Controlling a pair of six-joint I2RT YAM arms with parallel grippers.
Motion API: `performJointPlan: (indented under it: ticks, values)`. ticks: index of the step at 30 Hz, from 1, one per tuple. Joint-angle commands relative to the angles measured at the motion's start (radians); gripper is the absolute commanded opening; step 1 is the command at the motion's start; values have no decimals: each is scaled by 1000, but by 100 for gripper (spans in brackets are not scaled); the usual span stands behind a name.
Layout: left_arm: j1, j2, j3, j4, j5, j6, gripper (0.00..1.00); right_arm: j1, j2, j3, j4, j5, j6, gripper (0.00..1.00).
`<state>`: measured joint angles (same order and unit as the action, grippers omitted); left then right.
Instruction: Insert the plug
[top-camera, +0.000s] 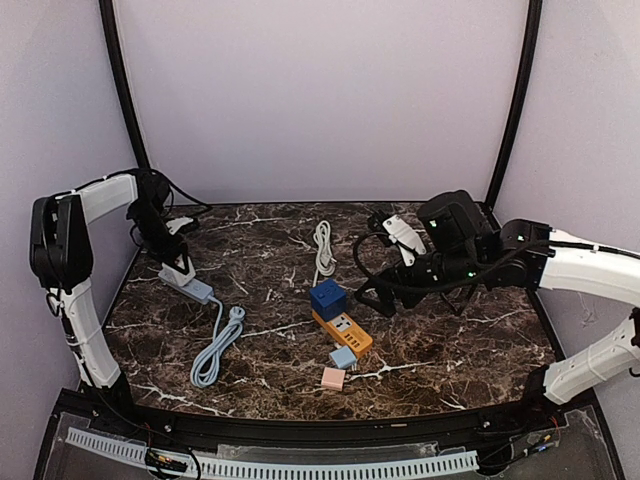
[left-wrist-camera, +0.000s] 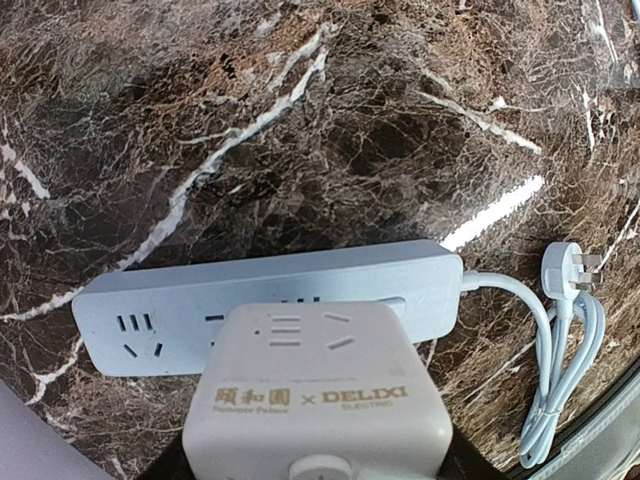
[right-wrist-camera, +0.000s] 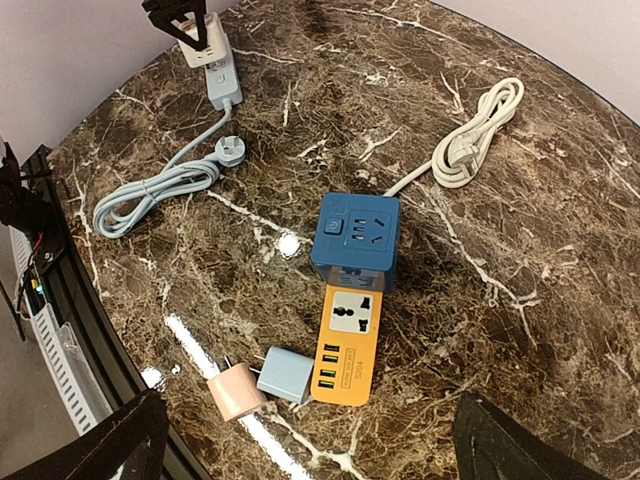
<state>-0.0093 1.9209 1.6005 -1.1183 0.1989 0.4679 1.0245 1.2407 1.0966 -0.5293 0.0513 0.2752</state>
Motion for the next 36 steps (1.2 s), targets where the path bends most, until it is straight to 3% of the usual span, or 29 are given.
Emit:
performJointPlan:
  ticks: [1, 36]
  values:
    - [5, 11, 28, -4, 14, 17, 1, 17, -1, 8, -10, 27, 16, 99]
    - [-34, 24, -25, 42, -33, -8, 1, 21, 75, 36, -18, 16, -53, 99]
